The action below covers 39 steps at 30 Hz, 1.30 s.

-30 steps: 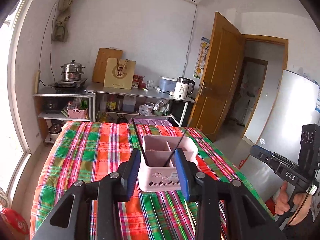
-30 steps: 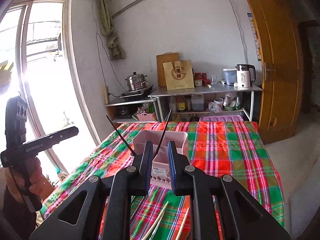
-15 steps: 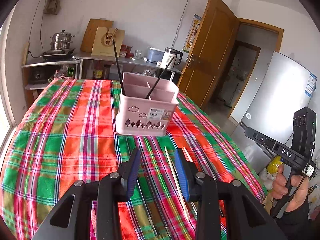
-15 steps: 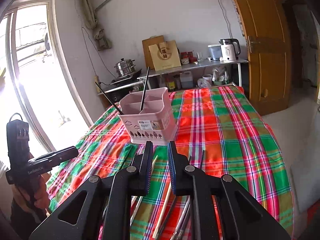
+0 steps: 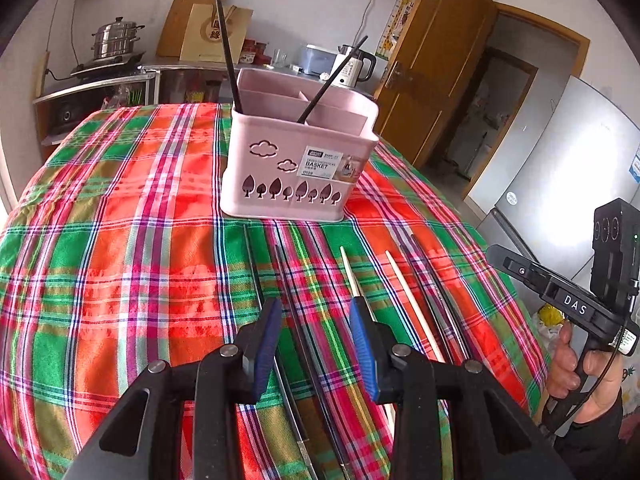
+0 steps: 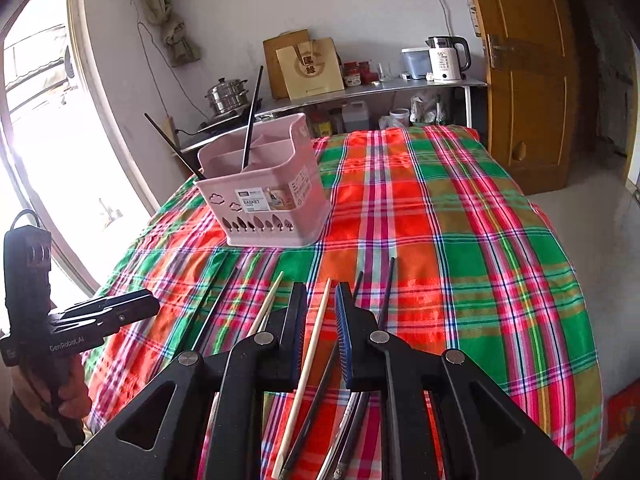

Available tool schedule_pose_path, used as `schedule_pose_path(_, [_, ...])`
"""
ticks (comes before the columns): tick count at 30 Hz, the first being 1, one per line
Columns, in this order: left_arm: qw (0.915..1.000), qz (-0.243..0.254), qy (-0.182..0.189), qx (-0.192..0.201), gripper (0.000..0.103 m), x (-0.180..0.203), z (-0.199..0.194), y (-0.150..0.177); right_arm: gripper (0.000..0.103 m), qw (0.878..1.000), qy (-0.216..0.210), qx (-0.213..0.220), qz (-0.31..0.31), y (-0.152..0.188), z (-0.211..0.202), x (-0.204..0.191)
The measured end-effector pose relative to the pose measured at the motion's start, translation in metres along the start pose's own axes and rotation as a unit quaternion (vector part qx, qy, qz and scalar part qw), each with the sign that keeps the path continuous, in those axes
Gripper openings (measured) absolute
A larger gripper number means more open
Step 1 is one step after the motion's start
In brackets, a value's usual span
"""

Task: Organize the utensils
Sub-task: 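Return to the table and close the left tool on a black chopstick while the right tool grasps another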

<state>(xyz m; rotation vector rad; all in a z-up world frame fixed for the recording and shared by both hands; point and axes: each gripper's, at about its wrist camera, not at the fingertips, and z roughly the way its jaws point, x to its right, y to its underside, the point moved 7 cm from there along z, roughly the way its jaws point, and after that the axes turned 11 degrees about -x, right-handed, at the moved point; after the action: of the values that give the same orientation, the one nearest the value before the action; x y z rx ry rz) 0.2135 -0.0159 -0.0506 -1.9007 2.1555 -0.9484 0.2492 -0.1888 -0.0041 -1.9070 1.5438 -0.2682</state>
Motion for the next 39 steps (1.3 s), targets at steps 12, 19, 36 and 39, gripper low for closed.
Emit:
schedule_pose_path(12, [0.997, 0.006, -0.035, -0.069, 0.035, -0.007, 0.064, -0.023, 0.015, 0.997, 0.037, -0.074, -0.008, 0.002, 0.061, 0.016])
schedule_pose_path(19, [0.9953, 0.006, -0.047, -0.084, 0.034, -0.009, 0.078, -0.03, 0.015, 0.994, 0.046, -0.098, -0.011, 0.001, 0.081, 0.018])
schedule_pose_path(36, [0.9926, 0.007, -0.076, -0.095, 0.017, -0.013, 0.091, -0.038, 0.014, 0.989, 0.079, -0.121, -0.016, -0.005, 0.104, 0.019])
schedule_pose_path(39, [0.9915, 0.01, -0.085, -0.097, 0.011, -0.013, 0.093, -0.04, 0.011, 0.988, 0.088, -0.124, -0.021, -0.006, 0.105, 0.018])
